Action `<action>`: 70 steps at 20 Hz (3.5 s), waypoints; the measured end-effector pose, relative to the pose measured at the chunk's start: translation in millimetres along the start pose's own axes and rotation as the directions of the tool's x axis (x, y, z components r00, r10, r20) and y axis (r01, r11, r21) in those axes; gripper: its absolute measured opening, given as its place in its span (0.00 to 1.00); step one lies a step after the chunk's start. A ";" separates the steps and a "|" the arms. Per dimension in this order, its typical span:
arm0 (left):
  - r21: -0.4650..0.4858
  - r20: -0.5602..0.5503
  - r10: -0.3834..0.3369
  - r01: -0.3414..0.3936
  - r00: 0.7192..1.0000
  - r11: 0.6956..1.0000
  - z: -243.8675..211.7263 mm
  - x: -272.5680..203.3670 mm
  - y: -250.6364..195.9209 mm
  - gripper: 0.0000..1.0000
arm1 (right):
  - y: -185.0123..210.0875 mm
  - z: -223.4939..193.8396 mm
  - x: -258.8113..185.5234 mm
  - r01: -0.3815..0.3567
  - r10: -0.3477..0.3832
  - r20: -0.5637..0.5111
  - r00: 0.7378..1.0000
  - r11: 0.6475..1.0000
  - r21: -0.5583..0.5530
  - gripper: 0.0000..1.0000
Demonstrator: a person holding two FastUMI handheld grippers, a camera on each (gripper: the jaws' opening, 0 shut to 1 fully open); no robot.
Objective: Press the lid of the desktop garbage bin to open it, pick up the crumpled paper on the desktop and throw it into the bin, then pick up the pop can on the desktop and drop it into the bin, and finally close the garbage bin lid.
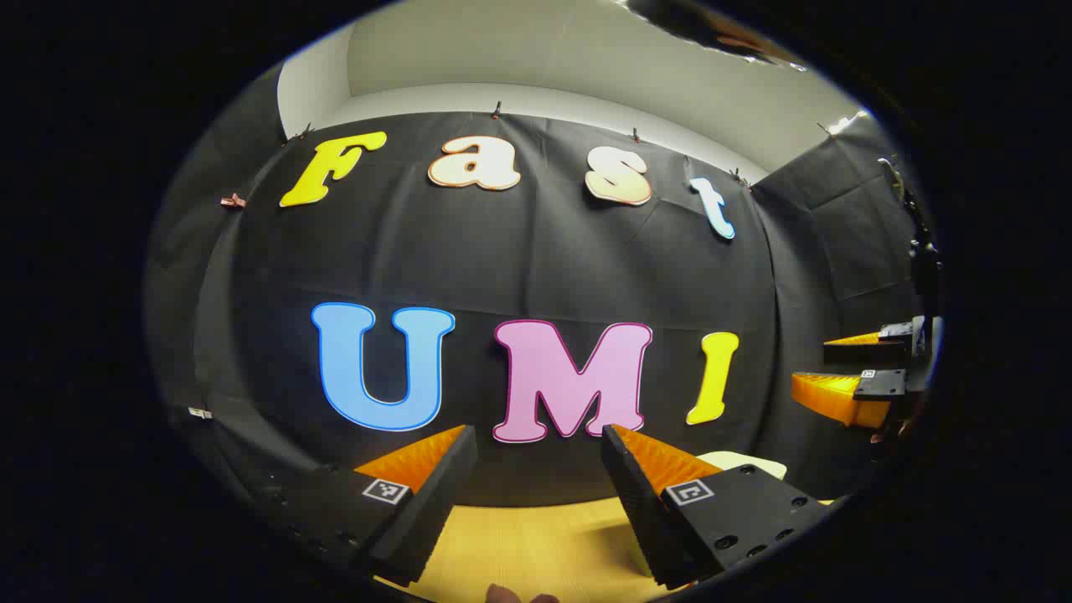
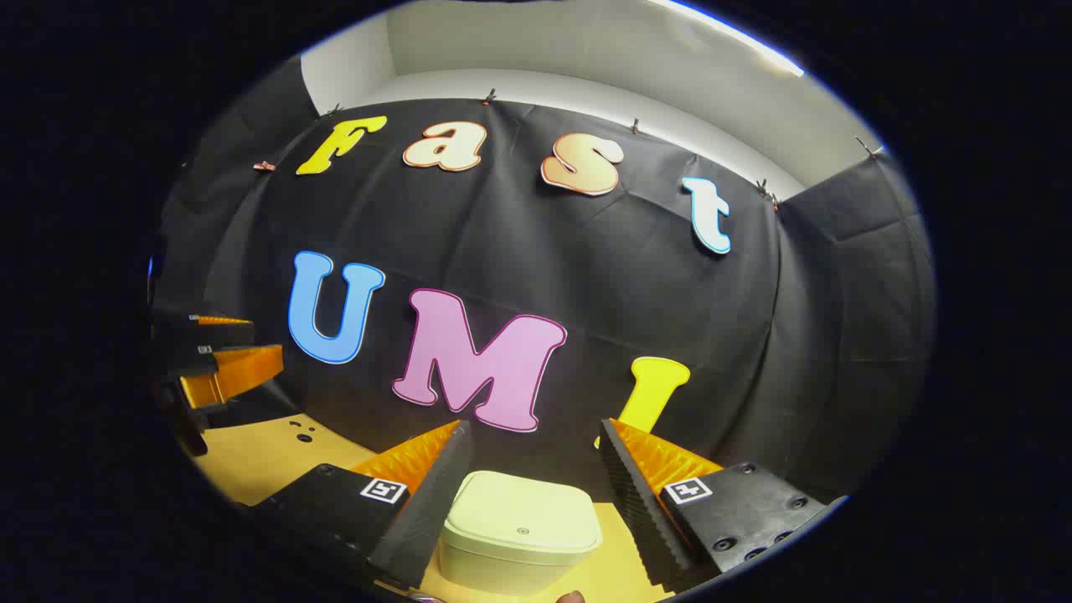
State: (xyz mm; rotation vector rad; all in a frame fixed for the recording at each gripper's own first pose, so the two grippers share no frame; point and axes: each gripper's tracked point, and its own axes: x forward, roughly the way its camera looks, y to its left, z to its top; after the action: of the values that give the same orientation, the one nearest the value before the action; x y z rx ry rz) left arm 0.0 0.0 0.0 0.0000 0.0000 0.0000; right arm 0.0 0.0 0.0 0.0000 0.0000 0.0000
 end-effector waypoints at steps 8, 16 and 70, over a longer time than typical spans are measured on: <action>-0.023 -0.082 0.057 -0.059 0.995 0.998 -23.3 26.0 -10.3 0.95 | 6.9 -29.9 28.2 -0.108 0.109 -0.026 0.994 0.992 0.063 0.96; 0.123 -0.094 0.115 -0.103 0.989 0.987 -39.1 21.5 5.6 0.95 | -4.0 -30.5 35.3 -0.089 0.091 -0.021 0.996 0.993 0.074 0.95; 0.099 -0.174 0.101 -0.085 0.980 0.991 -74.1 -42.9 22.5 0.97 | -22.7 -106.7 83.7 -0.102 0.171 -0.385 0.907 0.976 0.193 0.13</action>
State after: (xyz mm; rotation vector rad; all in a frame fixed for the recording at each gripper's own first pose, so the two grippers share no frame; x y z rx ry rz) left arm -42.9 22.5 -74.1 0.0913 0.1795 0.0938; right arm 83.7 -22.7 -106.7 0.1710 0.4118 0.1416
